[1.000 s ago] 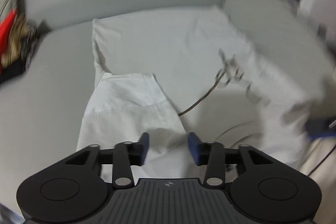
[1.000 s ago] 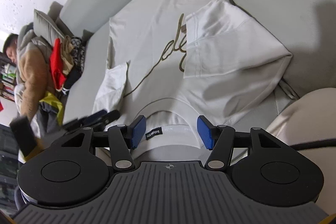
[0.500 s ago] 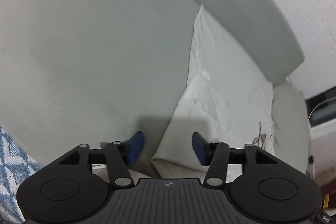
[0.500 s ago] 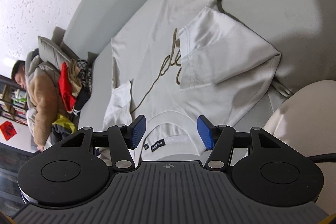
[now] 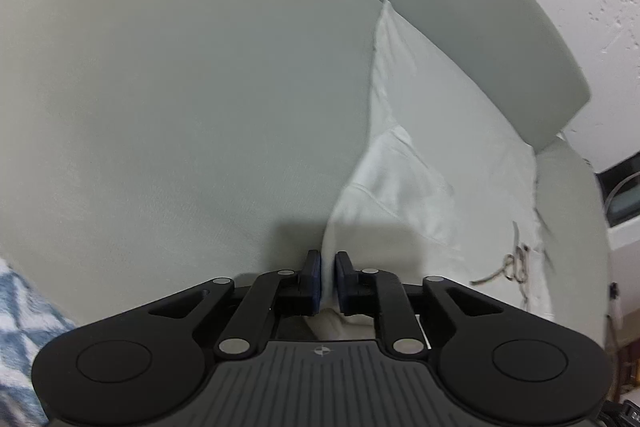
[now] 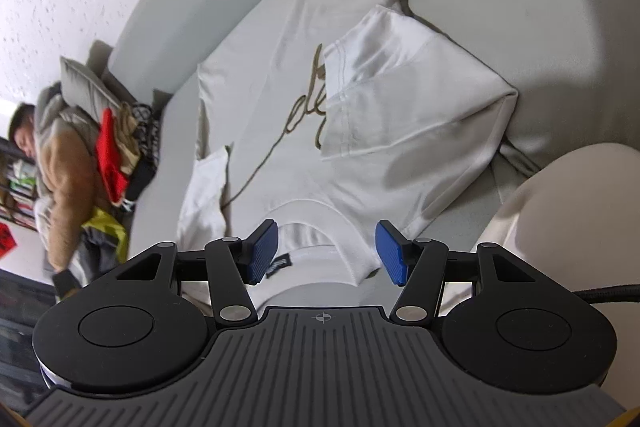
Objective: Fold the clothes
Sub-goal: 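Fold the held side over the shirt body with the left gripper and release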
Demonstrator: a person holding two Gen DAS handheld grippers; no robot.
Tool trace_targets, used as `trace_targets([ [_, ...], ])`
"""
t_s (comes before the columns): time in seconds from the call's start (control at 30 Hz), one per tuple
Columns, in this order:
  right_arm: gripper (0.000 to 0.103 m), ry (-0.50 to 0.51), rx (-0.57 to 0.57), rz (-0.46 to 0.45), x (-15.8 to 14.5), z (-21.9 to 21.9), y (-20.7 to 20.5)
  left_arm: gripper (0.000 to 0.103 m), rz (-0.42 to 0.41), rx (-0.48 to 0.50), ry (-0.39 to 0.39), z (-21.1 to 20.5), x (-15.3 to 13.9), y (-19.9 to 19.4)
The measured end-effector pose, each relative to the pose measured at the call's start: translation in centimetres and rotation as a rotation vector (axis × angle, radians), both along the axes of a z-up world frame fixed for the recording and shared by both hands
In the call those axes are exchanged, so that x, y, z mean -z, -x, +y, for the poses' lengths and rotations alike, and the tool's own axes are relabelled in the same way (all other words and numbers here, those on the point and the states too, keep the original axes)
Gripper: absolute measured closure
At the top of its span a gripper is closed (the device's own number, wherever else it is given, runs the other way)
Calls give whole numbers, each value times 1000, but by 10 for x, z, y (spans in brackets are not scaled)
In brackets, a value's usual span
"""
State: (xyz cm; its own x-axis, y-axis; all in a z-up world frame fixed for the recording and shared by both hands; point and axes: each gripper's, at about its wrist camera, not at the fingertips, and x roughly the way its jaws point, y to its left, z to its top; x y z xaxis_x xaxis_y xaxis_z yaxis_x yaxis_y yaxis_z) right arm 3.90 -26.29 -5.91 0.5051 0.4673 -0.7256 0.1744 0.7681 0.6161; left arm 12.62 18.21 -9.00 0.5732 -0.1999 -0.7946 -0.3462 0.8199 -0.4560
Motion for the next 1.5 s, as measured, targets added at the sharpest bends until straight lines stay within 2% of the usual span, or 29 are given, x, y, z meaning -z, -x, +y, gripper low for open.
trace_targets([
  [0.1, 41, 25, 9, -1, 0, -3, 1, 88, 11, -33, -114, -3, -17, 11],
  [0.13, 41, 30, 16, -2, 1, -4, 0, 84, 8, -35, -146, -7, -24, 15],
  [0.2, 40, 31, 35, -3, 2, -5, -2, 82, -31, 6, -156, -22, -36, 22],
  [0.27, 40, 41, 45, -10, 3, -2, -8, 75, -70, 47, -166, -38, -47, 29],
  [0.33, 47, 48, 41, -49, 3, 2, -15, 70, -94, 105, -139, -57, -52, 30],
  [0.4, 54, -39, 47, -61, 5, 0, -20, 69, -92, 171, -103, -77, -47, 24],
  [0.53, 53, -190, 74, -98, 4, -12, -20, 69, -68, 245, -99, -106, -37, 21],
  [0.57, 50, -205, 94, -112, 3, -18, -18, 69, -66, 252, -103, -107, -37, 22],
  [0.7, 50, -219, 226, -144, 2, -49, -13, 68, -60, 265, -123, -109, -37, 26],
  [0.73, 50, -198, 264, -146, 1, -55, -13, 68, -61, 261, -131, -108, -37, 26],
  [0.77, 52, -72, 295, -164, -4, -54, -12, 68, -60, 258, -139, -107, -38, 27],
  [0.87, 57, 477, 367, -243, -28, -36, -8, 67, -43, 250, -159, -105, -40, 31],
  [0.9, 57, 631, 386, -253, -34, -30, -6, 67, -30, 252, -156, -105, -41, 32],
  [0.93, 57, 715, 406, -247, -40, -26, -2, 67, -17, 256, -154, -105, -42, 34],
  [1.0, 57, 714, 443, -205, -53, -31, 10, 67, 0, 286, -151, -105, -48, 41],
  [1.07, 57, 654, 477, -176, -72, -38, 31, 67, 8, 325, -153, -104, -56, 50],
  [1.1, 53, 629, 490, -181, -84, -41, 46, 67, 9, 343, -154, -103, -60, 56],
  [1.17, 45, 644, 504, -207, -103, -44, 70, 67, 16, 368, -154, -98, -66, 64],
  [1.23, 44, 675, 502, -220, -114, -47, 85, 67, 27, 387, -154, -94, -70, 69],
  [1.33, 35, 731, 455, -187, -105, -51, 81, 63, 19, 411, -181, -98, -67, 66],
  [1.4, 35, 657, 361, -137, -79, -58, 60, 63, -4, 399, -163, -105, -60, 57],
  [1.43, 38, 622, 332, -145, -62, -57, 49, 59, -14, 392, -152, -110, -56, 53],
  [1.47, 49, 606, 320, -168, -46, -55, 41, 58, -19, 384, -151, -115, -52, 48],
  [1.5, 55, 590, 308, -190, -31, -53, 32, 58, -25, 380, -163, -121, -48, 43],
])
